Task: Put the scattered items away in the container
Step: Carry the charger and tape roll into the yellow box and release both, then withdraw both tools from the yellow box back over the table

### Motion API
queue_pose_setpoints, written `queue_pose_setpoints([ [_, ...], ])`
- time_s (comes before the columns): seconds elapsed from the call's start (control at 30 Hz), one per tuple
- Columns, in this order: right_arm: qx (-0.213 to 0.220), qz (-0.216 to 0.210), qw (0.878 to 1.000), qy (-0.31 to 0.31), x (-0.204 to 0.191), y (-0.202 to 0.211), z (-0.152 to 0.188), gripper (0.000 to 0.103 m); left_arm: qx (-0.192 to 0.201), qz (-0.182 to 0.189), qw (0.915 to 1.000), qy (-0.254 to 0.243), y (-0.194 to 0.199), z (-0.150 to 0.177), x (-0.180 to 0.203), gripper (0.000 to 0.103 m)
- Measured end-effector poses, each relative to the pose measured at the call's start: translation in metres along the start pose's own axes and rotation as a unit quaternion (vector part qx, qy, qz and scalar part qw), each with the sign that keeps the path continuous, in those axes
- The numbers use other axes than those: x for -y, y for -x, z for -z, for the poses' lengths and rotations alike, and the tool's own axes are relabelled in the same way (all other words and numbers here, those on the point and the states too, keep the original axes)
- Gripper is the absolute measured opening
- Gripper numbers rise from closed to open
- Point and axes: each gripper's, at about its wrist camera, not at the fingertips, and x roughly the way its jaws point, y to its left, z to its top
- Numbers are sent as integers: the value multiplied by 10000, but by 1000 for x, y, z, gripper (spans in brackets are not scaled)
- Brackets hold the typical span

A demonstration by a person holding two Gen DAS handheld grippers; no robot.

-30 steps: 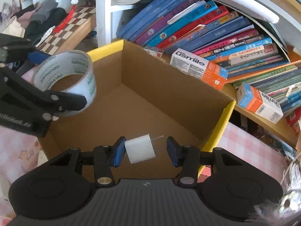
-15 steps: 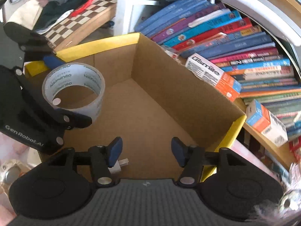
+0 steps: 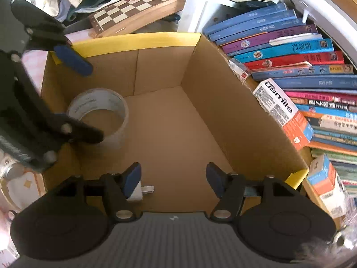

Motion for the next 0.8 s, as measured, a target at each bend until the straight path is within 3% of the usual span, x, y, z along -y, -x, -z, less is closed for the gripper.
queue_pose_setpoints([
  [0.1, -3, 19, 9998, 192, -1, -1, -2, 76, 47, 5, 10000, 72, 0, 0, -1, 91],
  [0.23, 89, 346, 9992, 161, -1, 3, -2, 85, 238, 85, 9995, 168, 7, 2, -3, 91],
  [0.5, 249, 755, 9957, -484, 5, 29, 6, 89, 927, 72, 9954, 225, 48, 19, -10, 96],
  [0.63, 385, 810, 9926, -815, 7, 48, 10, 99, 1233, 105, 9918, 326, 69, 29, -14, 97],
  [0.8, 594, 917, 9878, -1107, -3, 72, 15, 99, 1600, 144, 9860, 438, 95, 42, -19, 99],
])
